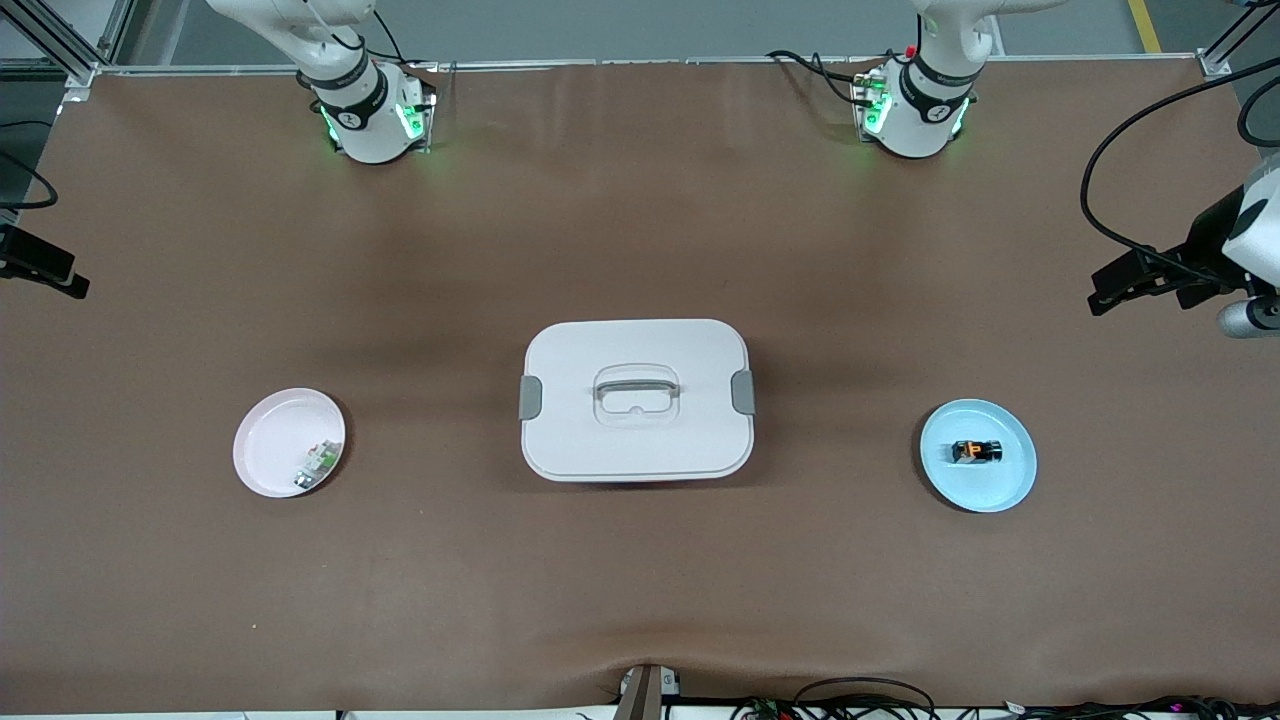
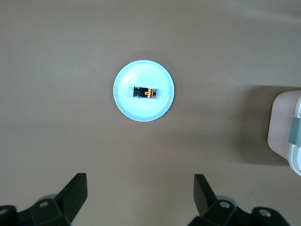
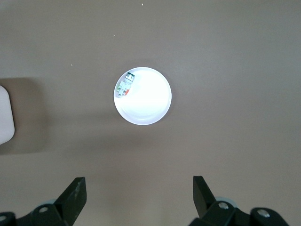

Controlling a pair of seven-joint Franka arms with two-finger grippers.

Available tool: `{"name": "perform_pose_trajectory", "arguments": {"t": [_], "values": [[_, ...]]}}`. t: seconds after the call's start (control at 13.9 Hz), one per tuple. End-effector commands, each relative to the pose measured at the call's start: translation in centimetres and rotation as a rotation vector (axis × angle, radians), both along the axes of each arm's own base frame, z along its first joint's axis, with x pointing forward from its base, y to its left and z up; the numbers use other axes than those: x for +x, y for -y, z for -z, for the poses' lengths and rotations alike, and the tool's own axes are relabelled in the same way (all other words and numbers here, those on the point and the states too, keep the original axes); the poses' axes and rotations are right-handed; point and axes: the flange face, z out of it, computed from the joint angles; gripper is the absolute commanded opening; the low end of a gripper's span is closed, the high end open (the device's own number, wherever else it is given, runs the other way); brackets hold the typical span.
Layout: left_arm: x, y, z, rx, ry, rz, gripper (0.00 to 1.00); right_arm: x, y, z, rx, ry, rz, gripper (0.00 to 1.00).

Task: Transfer orange switch to right arm and place

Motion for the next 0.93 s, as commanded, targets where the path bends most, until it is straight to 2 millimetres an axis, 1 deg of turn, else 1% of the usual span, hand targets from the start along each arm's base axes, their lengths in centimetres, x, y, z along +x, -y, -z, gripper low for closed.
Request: {"name": "perform_pose_trajectory", "arguments": {"t": [0.0,0.07,0.14,0.29,0.36,0.65,0.79,0.86], "values": [[1.5,-0.3,2.1,-0.006,-0.030,-0.017,1.00,-0.7,0.0,-0.3,0.008,0.001,-0.005,1.00],[2.4,-0.9,3.9,-0.012,-0.054,-0.033,1.00,-0.7,0.0,-0.3,0.009,0.000,-0.005,1.00],[2.9,-2.0,5.2,-0.020,-0.073,-0.052,1.00,-0.7,0.0,-0.3,0.009,0.000,-0.005,1.00],[4.0,-1.8,6.8,-0.007,-0.063,-0.036,1.00,-0.7,0.0,-0.3,0.009,0.000,-0.005,1.00],[4.7,-1.8,8.1,-0.009,-0.063,-0.031,1.00,-0.7,0.0,-0.2,0.009,-0.002,-0.005,1.00],[7.2,-2.0,13.8,-0.018,-0.078,-0.036,1.00,-0.7,0.0,-0.4,0.009,0.009,0.005,1.00],[8.7,-1.9,17.4,-0.024,-0.072,-0.033,1.00,-0.7,0.0,-0.4,0.009,0.009,0.009,1.00],[9.1,-1.8,18.9,-0.027,-0.070,-0.032,1.00,-0.7,0.1,-0.3,0.009,0.007,0.012,1.00]]}}
